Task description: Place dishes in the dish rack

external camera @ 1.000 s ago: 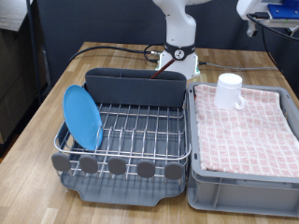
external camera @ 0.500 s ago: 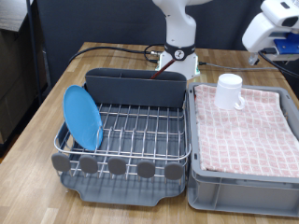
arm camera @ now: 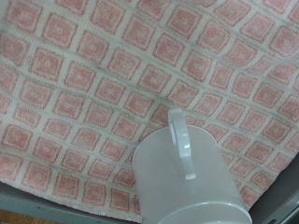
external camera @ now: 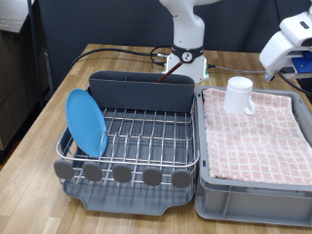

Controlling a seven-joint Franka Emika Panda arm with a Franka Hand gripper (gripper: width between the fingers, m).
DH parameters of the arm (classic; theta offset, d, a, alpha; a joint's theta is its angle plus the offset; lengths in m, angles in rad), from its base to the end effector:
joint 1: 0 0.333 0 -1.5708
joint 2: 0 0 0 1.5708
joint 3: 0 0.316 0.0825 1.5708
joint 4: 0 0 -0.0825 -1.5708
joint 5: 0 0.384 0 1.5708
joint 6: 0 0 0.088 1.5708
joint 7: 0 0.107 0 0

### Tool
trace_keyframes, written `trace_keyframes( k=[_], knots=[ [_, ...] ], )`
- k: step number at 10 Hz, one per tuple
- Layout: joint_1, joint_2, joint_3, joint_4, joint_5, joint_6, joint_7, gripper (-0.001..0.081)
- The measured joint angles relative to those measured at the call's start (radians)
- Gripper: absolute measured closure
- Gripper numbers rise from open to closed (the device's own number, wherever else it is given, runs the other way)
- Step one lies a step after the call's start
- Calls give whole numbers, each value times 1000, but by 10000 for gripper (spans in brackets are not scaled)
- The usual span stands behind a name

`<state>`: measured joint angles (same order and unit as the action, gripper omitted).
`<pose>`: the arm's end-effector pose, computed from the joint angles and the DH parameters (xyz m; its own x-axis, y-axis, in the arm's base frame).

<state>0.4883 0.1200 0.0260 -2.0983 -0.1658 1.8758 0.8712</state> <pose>0.4618 0.2465 0.3415 0.9483 -0.2940 -0.1199 -0.2386 -0.9089 0.3421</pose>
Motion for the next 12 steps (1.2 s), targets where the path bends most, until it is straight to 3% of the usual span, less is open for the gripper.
trace_keyframes(
  k=[12],
  knots=[
    [-6,-43,-20,-237,-14,224,-82,3]
  ],
)
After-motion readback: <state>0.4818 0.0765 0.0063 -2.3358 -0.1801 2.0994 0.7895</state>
